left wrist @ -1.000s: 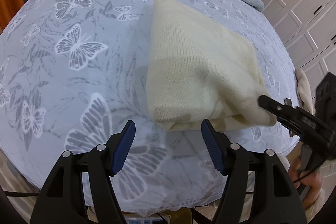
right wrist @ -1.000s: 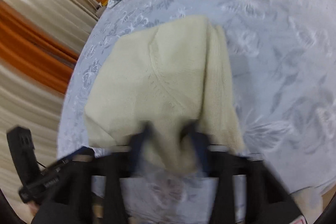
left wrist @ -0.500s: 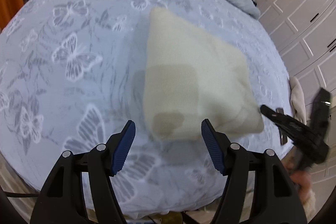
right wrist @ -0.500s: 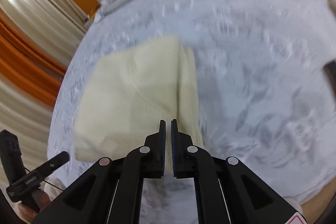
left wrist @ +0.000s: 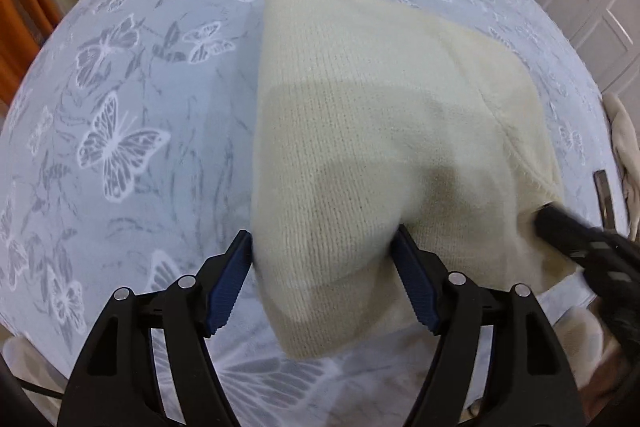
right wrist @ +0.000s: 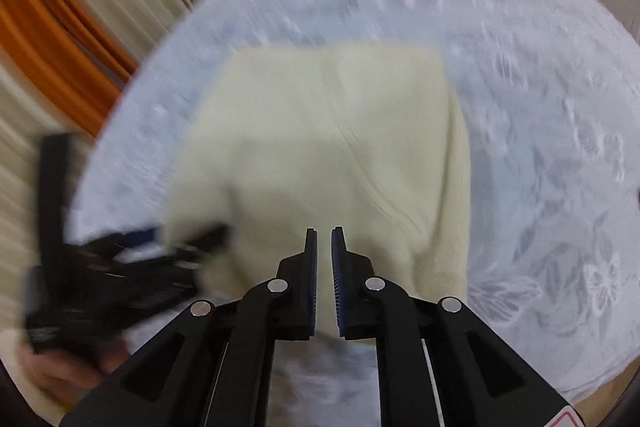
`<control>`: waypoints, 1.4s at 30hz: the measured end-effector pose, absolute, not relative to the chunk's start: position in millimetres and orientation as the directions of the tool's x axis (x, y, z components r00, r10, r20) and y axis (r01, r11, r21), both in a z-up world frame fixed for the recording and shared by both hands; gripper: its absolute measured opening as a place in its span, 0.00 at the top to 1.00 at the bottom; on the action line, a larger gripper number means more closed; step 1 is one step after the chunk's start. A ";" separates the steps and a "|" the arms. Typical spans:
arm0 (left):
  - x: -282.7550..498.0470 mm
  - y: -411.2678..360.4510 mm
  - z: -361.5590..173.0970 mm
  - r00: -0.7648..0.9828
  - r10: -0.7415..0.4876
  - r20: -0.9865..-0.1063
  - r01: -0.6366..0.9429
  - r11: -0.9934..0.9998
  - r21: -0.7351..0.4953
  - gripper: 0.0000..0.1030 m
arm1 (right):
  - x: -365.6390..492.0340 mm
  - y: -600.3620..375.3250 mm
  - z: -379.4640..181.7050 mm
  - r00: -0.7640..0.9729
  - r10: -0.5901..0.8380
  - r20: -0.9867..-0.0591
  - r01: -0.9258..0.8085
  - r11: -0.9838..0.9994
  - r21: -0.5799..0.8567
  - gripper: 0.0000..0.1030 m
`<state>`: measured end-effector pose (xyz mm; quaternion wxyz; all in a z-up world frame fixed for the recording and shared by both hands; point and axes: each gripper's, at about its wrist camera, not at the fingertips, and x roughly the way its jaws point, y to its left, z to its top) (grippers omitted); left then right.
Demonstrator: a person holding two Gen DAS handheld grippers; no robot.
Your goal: Fold small clothes
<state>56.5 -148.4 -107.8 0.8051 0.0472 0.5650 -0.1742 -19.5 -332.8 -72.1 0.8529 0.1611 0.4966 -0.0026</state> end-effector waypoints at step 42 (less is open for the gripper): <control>15.8 -52.9 -59.2 0.344 -0.230 -0.910 0.216 0.963 -0.162 0.34 | 1.6 -368.4 13.7 0.703 0.293 -0.649 0.123 0.848 0.516 0.91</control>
